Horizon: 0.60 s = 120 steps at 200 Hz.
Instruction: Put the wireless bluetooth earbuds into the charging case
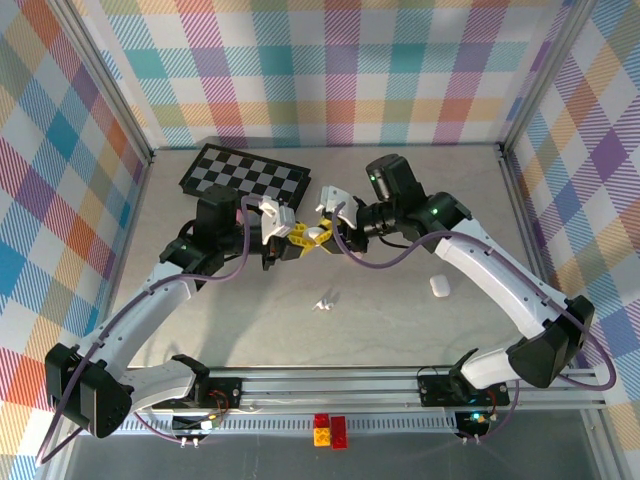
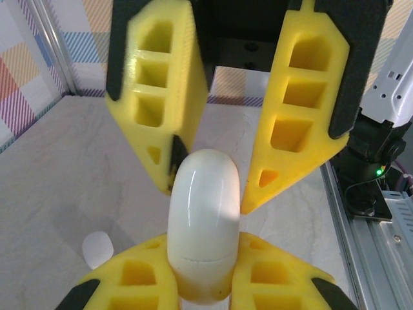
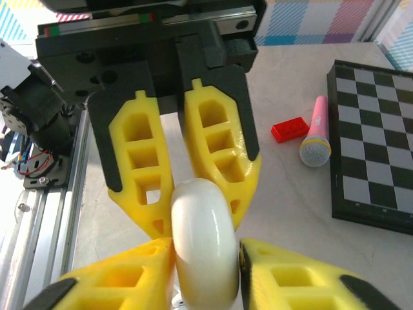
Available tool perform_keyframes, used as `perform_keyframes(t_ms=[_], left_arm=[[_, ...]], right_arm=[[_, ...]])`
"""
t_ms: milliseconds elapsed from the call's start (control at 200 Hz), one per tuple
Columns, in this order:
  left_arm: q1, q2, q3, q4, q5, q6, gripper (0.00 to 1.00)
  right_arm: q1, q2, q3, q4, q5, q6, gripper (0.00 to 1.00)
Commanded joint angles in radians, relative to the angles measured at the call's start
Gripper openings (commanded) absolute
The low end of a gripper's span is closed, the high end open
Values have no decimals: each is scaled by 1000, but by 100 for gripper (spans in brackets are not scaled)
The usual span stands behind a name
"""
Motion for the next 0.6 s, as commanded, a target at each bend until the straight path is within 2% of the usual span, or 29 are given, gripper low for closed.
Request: perform_keyframes(t_ms=[0, 55, 130, 180, 320, 390, 460, 595], left_arm=[[4, -25, 36, -7, 42, 13, 0], [4, -31, 30, 10, 37, 1, 0], [5, -35, 16, 59, 33, -32, 10], [4, -34, 11, 83, 27, -53, 27], [4, -32, -15, 158, -1, -103, 55], [4, -37, -56, 239, -24, -146, 76], [5, -40, -110, 356, -33, -210, 99], [5, -34, -188, 524, -85, -304, 100]], right_arm=[[3, 0, 37, -5, -21, -26, 24], [3, -7, 33, -5, -15, -26, 20], [4, -18, 24, 11, -3, -13, 19], [4, -30, 7, 45, 18, 7, 19], [-5, -72, -66, 153, 124, 108, 17], [-27, -93, -115, 208, 202, 190, 15], [-65, -120, -189, 287, 291, 343, 12], [-150, -198, -408, 487, 379, 634, 10]])
